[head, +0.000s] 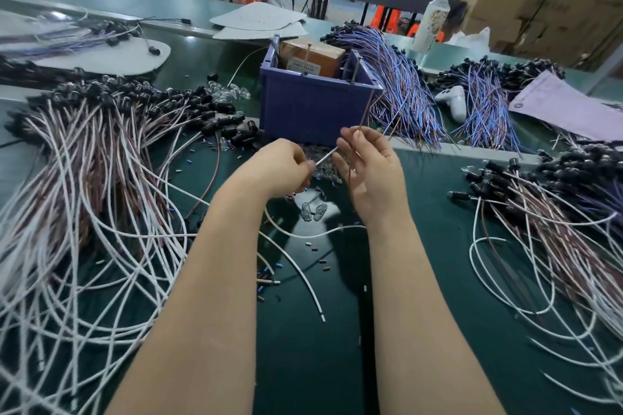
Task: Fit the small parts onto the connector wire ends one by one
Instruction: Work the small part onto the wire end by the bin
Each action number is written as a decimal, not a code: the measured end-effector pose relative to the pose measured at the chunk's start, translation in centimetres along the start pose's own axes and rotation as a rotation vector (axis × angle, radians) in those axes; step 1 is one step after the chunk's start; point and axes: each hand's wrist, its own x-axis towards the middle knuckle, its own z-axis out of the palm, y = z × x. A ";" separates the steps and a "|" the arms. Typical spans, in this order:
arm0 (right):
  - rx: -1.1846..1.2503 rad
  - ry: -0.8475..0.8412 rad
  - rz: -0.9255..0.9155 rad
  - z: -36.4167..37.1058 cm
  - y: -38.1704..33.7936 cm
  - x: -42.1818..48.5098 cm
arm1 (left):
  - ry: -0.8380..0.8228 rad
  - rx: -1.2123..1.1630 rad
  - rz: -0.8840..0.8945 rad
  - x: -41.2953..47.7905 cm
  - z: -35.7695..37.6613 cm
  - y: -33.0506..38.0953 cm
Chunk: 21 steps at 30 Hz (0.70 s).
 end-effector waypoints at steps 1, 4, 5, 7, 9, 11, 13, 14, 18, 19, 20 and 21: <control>-0.075 0.036 -0.015 -0.1 0.1 0.0 | 0.013 0.017 0.006 0.0 -0.1 -0.1; -0.201 0.099 -0.025 -0.3 0.3 0.0 | 0.098 0.002 0.033 -0.1 -0.4 -0.2; -0.192 0.098 -0.010 -0.3 0.3 0.0 | 0.116 -0.024 0.042 -0.1 -0.5 -0.2; -0.149 0.082 0.015 -0.3 0.1 -0.1 | 0.117 -0.063 0.060 -0.1 -0.7 -0.1; -0.112 0.053 0.011 -0.3 0.0 -0.2 | 0.080 -0.029 0.073 -0.1 -0.8 -0.2; -0.069 0.011 -0.001 -0.4 -0.2 -0.2 | 0.023 0.038 0.060 -0.2 -0.8 -0.2; -0.003 -0.024 0.009 -0.5 -0.4 -0.2 | -0.014 0.091 0.034 -0.1 -0.7 -0.3; 0.023 -0.030 0.021 -0.5 -0.5 -0.2 | -0.013 0.113 0.021 -0.1 -0.7 -0.3; 0.115 -0.039 0.087 0.0 -0.4 -0.2 | 0.082 0.122 0.067 -0.1 -0.7 0.2; 0.151 -0.054 0.100 0.3 -0.2 -0.2 | 0.095 0.125 0.087 -0.1 -0.6 0.4; 0.194 -0.071 0.111 0.6 0.0 -0.3 | 0.106 0.134 0.096 0.0 -0.5 0.6; 0.238 -0.080 0.122 1.0 0.2 -0.4 | 0.122 0.149 0.097 0.1 -0.4 0.8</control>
